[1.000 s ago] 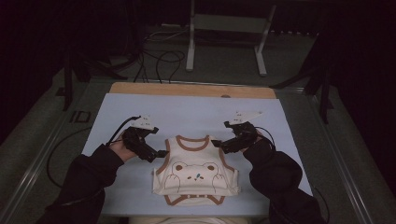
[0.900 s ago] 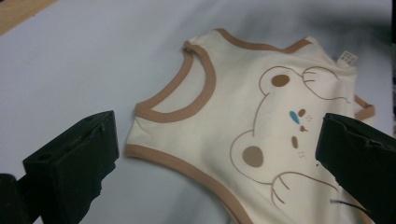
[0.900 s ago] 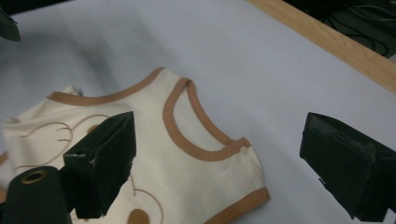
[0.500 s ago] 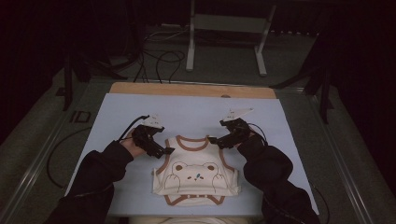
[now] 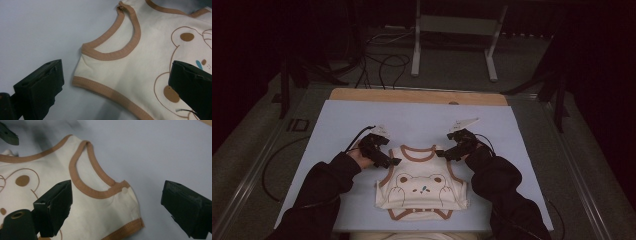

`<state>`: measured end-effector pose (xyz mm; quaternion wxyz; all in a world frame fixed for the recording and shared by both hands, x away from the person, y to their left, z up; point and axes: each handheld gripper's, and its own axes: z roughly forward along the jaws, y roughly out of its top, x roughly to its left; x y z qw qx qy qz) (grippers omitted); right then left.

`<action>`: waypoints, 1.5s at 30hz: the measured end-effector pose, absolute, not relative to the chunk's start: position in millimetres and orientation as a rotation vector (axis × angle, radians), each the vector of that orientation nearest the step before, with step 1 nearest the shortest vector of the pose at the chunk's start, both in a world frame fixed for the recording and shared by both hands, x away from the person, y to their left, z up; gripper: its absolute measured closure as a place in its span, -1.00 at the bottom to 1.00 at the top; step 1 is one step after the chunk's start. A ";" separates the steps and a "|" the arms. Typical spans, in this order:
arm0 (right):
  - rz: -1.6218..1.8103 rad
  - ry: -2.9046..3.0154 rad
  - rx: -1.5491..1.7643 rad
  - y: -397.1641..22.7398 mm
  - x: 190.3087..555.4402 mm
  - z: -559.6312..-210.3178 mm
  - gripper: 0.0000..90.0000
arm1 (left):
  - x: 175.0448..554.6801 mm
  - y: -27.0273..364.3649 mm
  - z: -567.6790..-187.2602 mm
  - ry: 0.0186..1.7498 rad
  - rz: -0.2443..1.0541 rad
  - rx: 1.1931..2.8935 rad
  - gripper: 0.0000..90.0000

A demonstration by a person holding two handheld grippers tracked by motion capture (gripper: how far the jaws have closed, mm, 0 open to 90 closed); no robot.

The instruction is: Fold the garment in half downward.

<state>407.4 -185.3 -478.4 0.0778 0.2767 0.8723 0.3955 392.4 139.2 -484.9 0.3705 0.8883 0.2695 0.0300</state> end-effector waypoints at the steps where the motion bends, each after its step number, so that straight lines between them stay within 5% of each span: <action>1: 1.182 2.609 0.834 -185.5 407.9 -479.8 -0.77 | 392.4 139.2 -484.9 0.691 0.077 2.279 -0.98; 13: 1.083 2.667 0.841 -185.5 414.3 -501.0 -0.76 | 403.4 134.8 -501.4 0.696 0.124 2.334 -0.78; 19: 1.012 2.681 0.859 -186.0 417.1 -506.6 -0.58 | 408.6 134.9 -511.0 0.738 0.143 2.361 -0.64; 29: 0.918 2.705 0.854 -184.6 416.6 -514.3 -0.21 | 408.1 132.9 -516.4 0.715 0.214 2.384 -0.30; 36: 0.885 2.736 0.817 -182.3 412.5 -509.8 0.30 | 405.4 127.4 -514.3 0.713 0.215 2.393 0.04; 42: 0.879 2.742 0.777 -180.5 410.3 -509.8 0.53 | 402.5 122.8 -512.9 0.728 0.219 2.402 0.19; 45: 0.874 2.762 0.757 -178.6 408.9 -509.0 0.74 | 399.9 120.5 -511.8 0.728 0.207 2.406 0.43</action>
